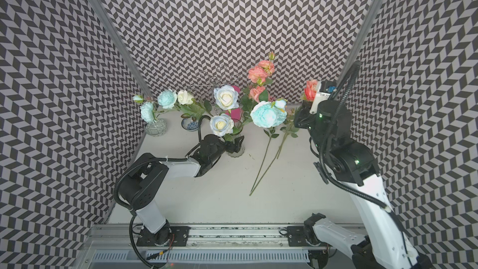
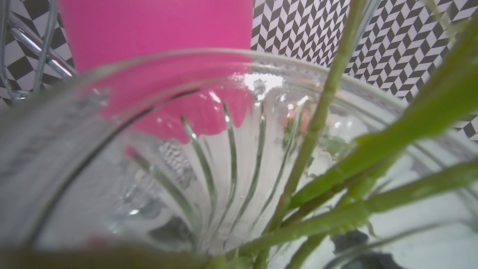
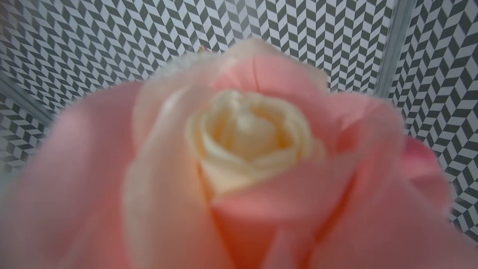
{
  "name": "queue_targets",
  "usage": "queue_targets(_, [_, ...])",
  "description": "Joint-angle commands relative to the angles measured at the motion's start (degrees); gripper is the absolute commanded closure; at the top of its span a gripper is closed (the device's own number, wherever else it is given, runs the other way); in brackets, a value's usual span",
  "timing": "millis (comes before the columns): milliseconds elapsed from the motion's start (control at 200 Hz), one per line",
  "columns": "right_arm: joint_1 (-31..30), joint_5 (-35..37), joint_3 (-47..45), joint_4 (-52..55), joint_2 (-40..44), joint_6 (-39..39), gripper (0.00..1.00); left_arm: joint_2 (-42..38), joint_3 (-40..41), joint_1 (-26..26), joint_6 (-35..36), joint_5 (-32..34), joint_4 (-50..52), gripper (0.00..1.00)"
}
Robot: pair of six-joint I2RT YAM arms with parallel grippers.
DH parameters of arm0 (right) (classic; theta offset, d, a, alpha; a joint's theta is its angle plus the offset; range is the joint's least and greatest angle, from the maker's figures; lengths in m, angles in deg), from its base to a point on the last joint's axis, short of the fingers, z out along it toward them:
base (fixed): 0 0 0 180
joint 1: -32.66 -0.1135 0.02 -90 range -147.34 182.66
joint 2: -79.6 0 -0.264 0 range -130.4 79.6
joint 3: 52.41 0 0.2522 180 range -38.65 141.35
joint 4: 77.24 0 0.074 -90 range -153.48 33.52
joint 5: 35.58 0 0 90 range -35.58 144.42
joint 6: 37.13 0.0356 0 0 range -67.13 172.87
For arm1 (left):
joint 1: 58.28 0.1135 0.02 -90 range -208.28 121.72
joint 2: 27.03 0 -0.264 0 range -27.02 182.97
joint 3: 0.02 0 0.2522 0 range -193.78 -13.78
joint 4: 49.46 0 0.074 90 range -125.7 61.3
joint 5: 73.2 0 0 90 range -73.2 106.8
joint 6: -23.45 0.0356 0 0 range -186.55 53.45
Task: Pick out pink flowers from the vase
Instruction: Place the flower at the center of the board.
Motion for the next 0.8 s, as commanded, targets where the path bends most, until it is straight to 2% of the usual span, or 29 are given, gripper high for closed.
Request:
queue_targets(0, [9.5,-14.9,-2.6,-1.9,0.3,3.8,1.00,2.1,0.4,-0.8,-2.0,-1.9,6.7,0.07])
queue_targets(165, [14.8,-26.8,-6.3,-5.1,-4.5,5.7,1.00,1.9,0.4,-0.9,-2.0,-1.9,6.8,0.07])
queue_targets(315, [21.4,-43.0,-9.5,-8.8,-10.4,9.8,1.00,1.5,0.4,-0.9,-2.2,-2.0,7.4,0.07])
queue_targets(361, [22.7,-45.7,-10.3,-9.9,-11.9,10.8,1.00,1.2,0.6,-0.9,-2.1,-1.9,7.2,0.07])
queue_targets(601, [27.2,-45.1,-11.2,-13.0,-18.8,8.8,1.00,1.4,0.4,-1.0,-2.5,-2.2,6.6,0.07])
queue_targets(796, [28.2,-45.5,-14.4,-17.4,-24.9,8.3,1.00,2.1,0.0,-1.0,-2.6,-2.4,6.4,0.07])
